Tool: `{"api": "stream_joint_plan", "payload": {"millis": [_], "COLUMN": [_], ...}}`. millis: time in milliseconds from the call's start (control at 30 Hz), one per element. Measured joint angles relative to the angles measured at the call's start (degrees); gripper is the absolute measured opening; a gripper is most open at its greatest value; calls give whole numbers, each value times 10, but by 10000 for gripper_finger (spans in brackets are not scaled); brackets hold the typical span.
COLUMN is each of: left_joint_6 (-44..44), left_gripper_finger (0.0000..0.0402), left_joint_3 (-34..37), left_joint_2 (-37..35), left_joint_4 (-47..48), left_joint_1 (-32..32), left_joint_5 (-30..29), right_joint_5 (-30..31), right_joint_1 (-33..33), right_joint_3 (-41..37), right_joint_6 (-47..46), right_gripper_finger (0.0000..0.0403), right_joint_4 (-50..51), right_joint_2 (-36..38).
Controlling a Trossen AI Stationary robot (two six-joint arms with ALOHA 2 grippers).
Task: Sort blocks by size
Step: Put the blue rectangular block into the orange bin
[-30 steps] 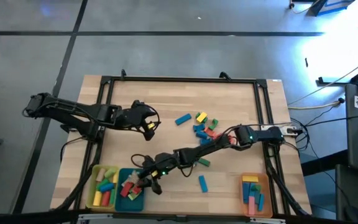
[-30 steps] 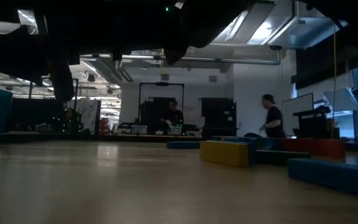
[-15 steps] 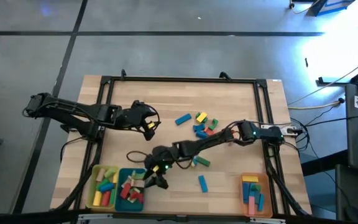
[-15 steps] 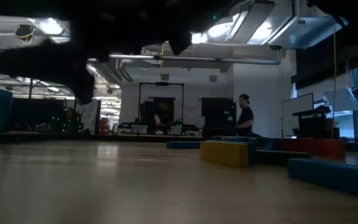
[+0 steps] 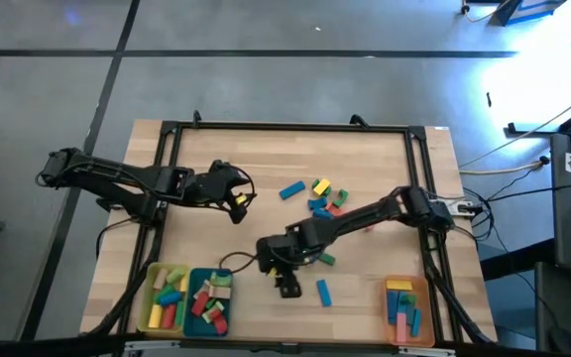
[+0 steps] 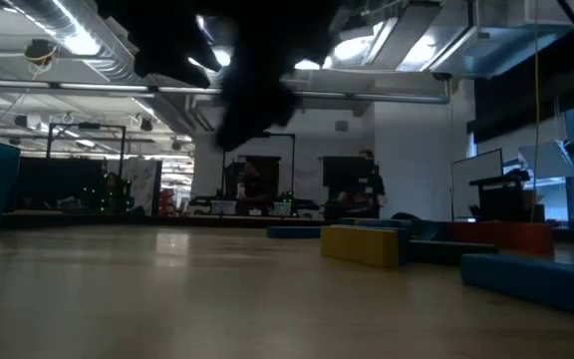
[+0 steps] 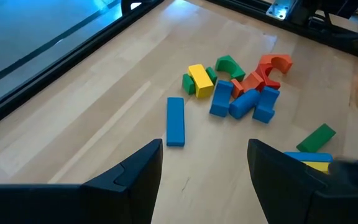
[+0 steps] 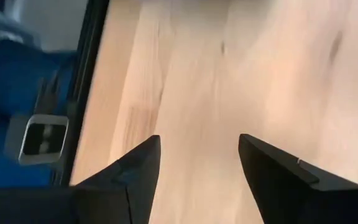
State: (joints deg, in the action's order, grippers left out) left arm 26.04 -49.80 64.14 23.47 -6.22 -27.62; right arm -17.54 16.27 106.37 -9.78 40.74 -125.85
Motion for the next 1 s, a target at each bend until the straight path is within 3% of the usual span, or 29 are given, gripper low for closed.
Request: {"api": "stream_joint_plan", "payload": {"millis": [267,467,733,1000], "left_joint_6": [11,5,-36,-69], "left_gripper_finger": [214,214,214,214], "left_joint_3": [0,0,0,0], "left_joint_2": [11,66,160,265], "left_joint_4": [-4,-57,-166,-261], "left_joint_1": [0,1,30,98], "left_joint_5": [0,1,29,74], "right_joint_5": [83,147,191,285], "right_joint_1": [3,2,2,2], "right_joint_3": [0,-47,-262,-541], "right_joint_6": [21,23,-37,-161], "right_gripper_finger": [218,218,218,218], "right_joint_4": [167,209,183,-5], "right_joint_2": [83,166,373,646]}}
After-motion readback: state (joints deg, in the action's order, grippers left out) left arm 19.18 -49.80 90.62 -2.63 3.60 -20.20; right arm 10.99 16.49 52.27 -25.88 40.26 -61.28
